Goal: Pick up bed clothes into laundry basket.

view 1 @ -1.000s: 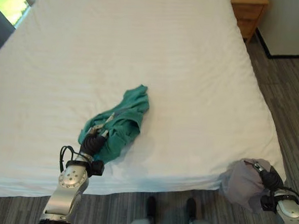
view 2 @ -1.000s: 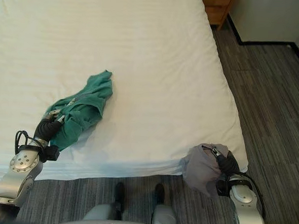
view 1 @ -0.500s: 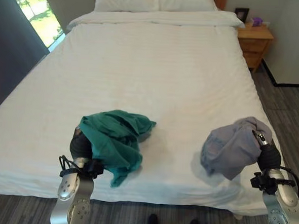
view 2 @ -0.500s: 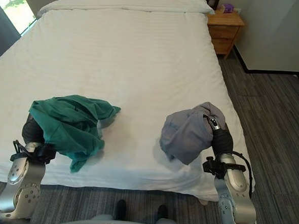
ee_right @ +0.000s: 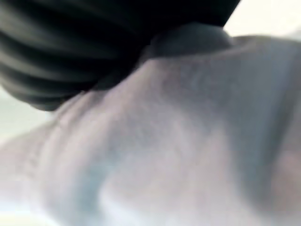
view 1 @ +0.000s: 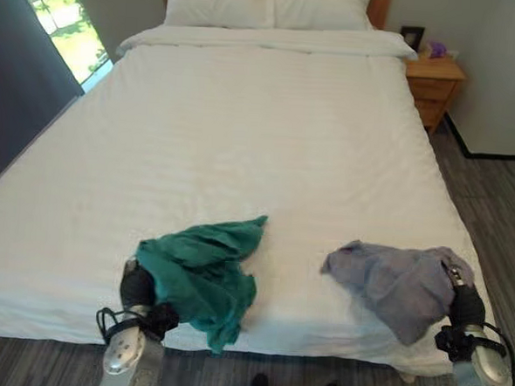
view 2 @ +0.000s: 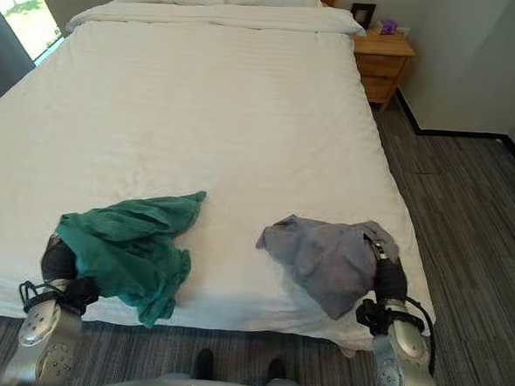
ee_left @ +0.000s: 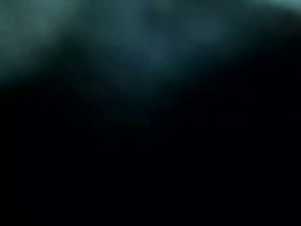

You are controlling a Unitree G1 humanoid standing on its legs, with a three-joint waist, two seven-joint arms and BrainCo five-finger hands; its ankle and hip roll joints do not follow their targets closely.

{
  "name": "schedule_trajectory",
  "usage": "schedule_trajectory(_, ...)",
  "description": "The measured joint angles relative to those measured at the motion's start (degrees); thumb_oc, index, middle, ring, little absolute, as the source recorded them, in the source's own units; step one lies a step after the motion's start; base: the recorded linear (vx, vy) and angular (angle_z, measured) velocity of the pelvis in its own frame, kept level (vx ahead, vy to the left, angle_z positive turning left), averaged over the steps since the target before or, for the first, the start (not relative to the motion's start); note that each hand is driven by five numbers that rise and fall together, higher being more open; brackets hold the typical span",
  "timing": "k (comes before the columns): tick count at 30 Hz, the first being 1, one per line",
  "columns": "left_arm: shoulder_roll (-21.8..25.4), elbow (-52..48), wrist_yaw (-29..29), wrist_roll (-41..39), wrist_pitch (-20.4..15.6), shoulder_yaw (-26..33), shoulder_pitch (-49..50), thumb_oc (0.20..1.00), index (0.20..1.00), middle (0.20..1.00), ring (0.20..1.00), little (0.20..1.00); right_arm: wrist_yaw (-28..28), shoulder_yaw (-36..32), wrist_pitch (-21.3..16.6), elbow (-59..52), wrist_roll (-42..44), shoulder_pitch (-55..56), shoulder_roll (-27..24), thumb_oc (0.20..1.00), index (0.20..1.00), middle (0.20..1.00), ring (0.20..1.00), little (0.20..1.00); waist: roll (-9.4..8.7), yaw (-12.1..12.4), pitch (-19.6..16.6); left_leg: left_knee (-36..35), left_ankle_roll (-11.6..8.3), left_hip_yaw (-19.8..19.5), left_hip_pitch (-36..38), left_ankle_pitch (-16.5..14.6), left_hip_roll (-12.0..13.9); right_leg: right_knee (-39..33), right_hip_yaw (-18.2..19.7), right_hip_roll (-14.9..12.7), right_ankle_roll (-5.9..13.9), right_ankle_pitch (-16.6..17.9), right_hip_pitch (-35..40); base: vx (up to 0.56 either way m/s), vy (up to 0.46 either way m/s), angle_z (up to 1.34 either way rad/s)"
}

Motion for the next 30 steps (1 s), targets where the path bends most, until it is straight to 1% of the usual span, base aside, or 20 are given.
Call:
schedule_trajectory(5, 0.27, -0.01, 1.1, 0.85, -0.05, 1.04, -1.63, 0.2, 0.2, 0.2, 0.2, 0.2, -0.39, -1.41, -0.02, 0.54, -0.02, -0.06, 0.02, 0.2, 0.2, 0.2, 0.2, 0.2, -0.51, -0.11, 1.72, 0.02, -0.55, 1.32, 0.94, -0.35, 0.45, -0.01, 1.28, 0.17, 0.12, -0.05, 0.26, -0.02, -0.048, -0.13)
schedule_trajectory(8, 0.96, -0.2, 2.01, 1.74, -0.68, 3.0, -3.05, 0.2, 0.2, 0.2, 0.2, 0.2, -1.94, -3.93, -0.41, 0.58, -0.04, -0.64, 0.36, 0.2, 0.2, 0.2, 0.2, 0.2, -1.28, -1.56, 3.14, 0.55, -0.61, 2.88, 1.76, -0.44, 0.19, 0.3, 3.64, 0.87, 0.05, 0.17, -0.79, -0.11, 0.011, -0.55)
schedule_trajectory(9, 1.59, -0.76, 3.55, 1.75, -1.49, 5.0, -3.26, 0.2, 0.2, 0.2, 0.2, 0.2, -2.51, -3.48, -0.66, 0.7, -0.35, -3.8, 1.03, 0.2, 0.2, 0.2, 0.2, 0.2, -2.57, -0.52, 4.13, 3.53, -0.55, 0.79, 1.8, -2.2, -0.22, 2.85, 9.03, 0.74, -0.19, -0.43, -3.14, -0.03, 0.019, -1.84)
schedule_trajectory(10, 1.95, -0.51, 3.63, 1.79, -1.74, 5.23, -4.15, 0.2, 0.2, 0.2, 0.2, 0.2, -2.75, -3.76, -1.37, 0.58, -0.4, -5.0, 0.65, 0.2, 0.2, 0.2, 0.2, 0.2, -2.91, 0.49, 4.88, 5.11, -0.36, -3.44, 2.28, -4.03, -0.34, 3.96, 11.82, 1.08, -0.54, -0.26, -3.94, -0.15, 0.07, -2.09)
schedule_trajectory(11, 1.46, -1.36, 4.01, 1.79, -2.09, 5.68, -4.89, 0.2, 0.2, 0.2, 0.2, 0.2, -3.26, -4.12, -1.76, -0.33, -1.57, -6.37, 0.16, 0.2, 0.2, 0.2, 0.2, 0.2, -3.27, 0.08, 5.42, 8.25, -0.16, -8.73, 1.77, -8.21, -1.77, 4.39, 15.01, 1.7, 0.16, 0.09, -4.97, -0.06, 0.064, -1.78)
schedule_trajectory(12, 1.24, -1.02, 4.04, 1.87, -2.6, 5.41, -6.53, 0.2, 0.2, 0.2, 0.2, 0.2, -3.99, -4.39, -2.62, 0.41, -1.96, -6.76, -0.01, 0.2, 0.2, 0.2, 0.2, 0.2, -3.59, -0.57, 6.04, 9.44, 0.21, -14.83, 2.9, -9.04, -4.9, 5.33, 18.49, 1.6, 0.47, 0.44, -5.74, -0.23, 0.201, -1.57)
schedule_trajectory(13, 1.87, -1.34, 4.17, 1.93, -3.16, 5.38, -7.59, 0.2, 0.2, 0.2, 0.2, 0.2, -4.23, -5.11, -3.17, -0.28, -1.97, -6.67, 0.52, 0.2, 0.2, 0.2, 0.2, 0.2, -3.82, -2.04, 6.4, 10.5, 2.3, -14.76, 2.92, -10.32, -6.17, 5.73, 21.36, 1.83, 1.42, 1.37, -6.5, -0.11, 0.152, -1.4)
schedule_trajectory(15, 2.64, -1.43, 3.89, 1.93, -3.35, 3.95, -10.06, 0.2, 0.2, 0.2, 0.2, 0.2, -4.32, -8.14, -3.86, -0.47, -1.96, -3.91, 2.42, 0.2, 0.2, 0.2, 0.2, 0.2, -4.88, -4.02, 6.5, 10.49, 3.41, -10.91, 2.37, -10.12, -7.07, 5.83, 24.7, 1.67, 2.94, 3.59, -8.39, -0.14, 0.168, -1.17)
schedule_trajectory(18, 4.76, -0.42, 3.01, 2.16, -4.13, 3.48, -11.43, 0.2, 0.2, 0.2, 0.2, 0.2, -6.19, -9.51, -3.98, 0.24, -1.88, -0.76, 5.34, 0.2, 0.2, 0.2, 0.2, 0.2, -6.5, -6.84, 6.62, 11.42, 4.92, -1.0, 0.52, -10.43, -7.19, 3.47, 25.86, 1.3, 4.95, 8.03, -11.98, -0.3, 0.065, -1.51)
schedule_trajectory(19, 5.49, -0.4, 2.85, 2.23, -4.15, 3.45, -10.85, 0.2, 0.2, 0.2, 0.2, 0.2, -6.21, -9.35, -4.05, 0.24, -1.89, -0.42, 5.68, 0.2, 0.2, 0.2, 0.2, 0.2, -6.88, -7.62, 6.69, 12.61, 5.27, 1.83, -0.22, -10.73, -7.18, 2.27, 24.64, 1.44, 3.68, 9.75, -12.74, -0.21, 0.009, -1.34)
schedule_trajectory(20, 6.75, -0.19, 2.43, 2.8, -4.16, 4.14, -10.6, 0.2, 0.2, 0.2, 0.2, 0.2, -6.32, -8.5, -3.99, 0.6, -1.94, -0.21, 5.73, 0.2, 0.2, 0.2, 0.2, 0.2, -6.67, -6.98, 6.96, 12.92, 6.44, 6.36, -1.09, -11.4, -5.87, 2.4, 19.45, 1.49, 1.45, 5.61, -14.44, -0.31, 0.013, -1.7)
schedule_trajectory(21, 6.13, 1.65, 2.13, 3.84, -4.06, 4.21, -10.98, 0.2, 0.2, 0.2, 0.2, 0.2, -6.45, -8.44, -3.78, 0.75, -2.02, -0.08, 5.16, 0.2, 0.2, 0.2, 0.2, 0.2, -3.64, -6.65, 8.33, 13.53, 6.83, 10.29, -1.8, -11.65, -2.66, 8.19, 7.94, 1.28, 0.67, 2.86, -17.2, -0.3, 0.006, -2.14)
schedule_trajectory(22, 5.35, 2.17, 2.14, 3.89, -4.07, 4.42, -10.87, 0.2, 0.2, 0.2, 0.2, 0.2, -6.37, -8.08, -3.24, 0.76, -2.06, -0.26, 4.98, 0.2, 0.2, 0.2, 0.2, 0.2, -2.09, -5.05, 9.11, 12.37, 6.81, 12.68, -0.25, -11.64, -0.9, 12.88, -0.16, 0.28, -0.51, 1.33, -17.84, -0.31, -0.014, -1.85)
schedule_trajectory(23, 4.71, 2.44, 2.18, 3.9, -4.07, 4.5, -10.19, 0.2, 0.2, 0.2, 0.2, 0.2, -6.26, -7.7, -3.11, 0.74, -2.07, -0.09, 4.85, 0.2, 0.2, 0.2, 0.2, 0.2, -1.26, -3.98, 9.33, 11.1, 6.66, 14.14, 1.47, -11.55, 0.02, 14.85, -3.04, -0.87, -0.46, 0.89, -16.39, -0.28, -0.027, -1.42)
schedule_trajectory(24, 3.88, 3.01, 2.21, 3.87, -4.07, 4.38, -9.99, 0.2, 0.2, 0.2, 0.2, 0.2, -5.9, -7.72, -3.09, 0.77, -2.1, 0.7, 4.79, 0.2, 0.2, 0.2, 0.2, 0.2, -0.98, -4.38, 9.3, 10.51, 6.68, 16.46, 3.07, -11.41, 1.04, 19.41, -3.6, -3.3, 1.38, -1.61, -13.07, -0.17, -0.022, -1.14)
schedule_trajectory(26, 2.94, 2.92, 2.22, 3.74, -4.07, 4.16, -8.87, 0.2, 0.2, 0.2, 0.2, 0.2, -5.33, -6.8, -2.95, 0.45, -2.19, 0.33, 4.65, 0.2, 0.2, 0.2, 0.2, 0.2, -0.97, -1.8, 8.42, 9.0, 5.78, 21.15, 4.69, -10.84, 2.76, 23.08, -4.31, -4.86, 1.75, -4.69, -10.57, -0.22, -0.116, -1.26)
schedule_trajectory(27, 2.47, 2.96, 2.36, 3.7, -4.06, 4.58, -8.9, 0.2, 0.2, 0.2, 0.2, 0.2, -5.32, -6.27, -2.92, 0.51, -2.21, -0.59, 4.61, 0.2, 0.2, 0.2, 0.2, 0.2, -1.04, -1.33, 8.45, 9.43, 5.7, 22.97, 4.73, -10.9, 3.44, 24.85, -6.54, -6.2, 1.26, -6.69, -9.97, -0.21, -0.153, -1.63)
schedule_trajectory(28, 2.51, 3.07, 2.43, 3.66, -4.01, 4.95, -8.1, 0.2, 0.2, 0.2, 0.2, 0.2, -5.18, -4.56, -2.95, 0.55, -2.23, -2.25, 4.74, 0.2, 0.2, 0.2, 0.2, 0.2, -1.34, 0.36, 7.88, 9.78, 5.63, 25.16, 5.0, -10.69, 4.27, 23.66, -11.04, -7.33, 0.98, -6.49, -8.5, -0.06, -0.109, -1.41)
schedule_trajectory(29, 3.61, 2.84, 2.3, 3.67, -3.98, 5.0, -7.45, 0.2, 0.2, 0.2, 0.2, 0.2, -4.79, -3.49, -3.0, 0.05, -2.31, -2.82, 4.71, 0.2, 0.2, 0.2, 0.2, 0.2, -2.51, 1.13, 7.07, 9.67, 5.32, 23.79, 4.89, -10.61, 3.82, 18.74, -10.52, -7.61, 0.9, -1.21, -6.4, -0.02, -0.177, -1.29)
schedule_trajectory(30, 4.03, 2.89, 2.32, 3.67, -3.78, 5.1, -7.97, 0.2, 0.2, 0.2, 0.2, 0.2, -4.55, -3.26, -3.05, -0.03, -3.01, -3.51, 4.63, 0.2, 0.2, 0.2, 0.2, 0.2, -2.85, 0.91, 6.95, 9.67, 5.0, 22.94, 4.75, -10.5, 3.59, 14.93, -11.73, -6.86, 1.25, -1.87, -4.68, 0.03, -0.203, -0.7)
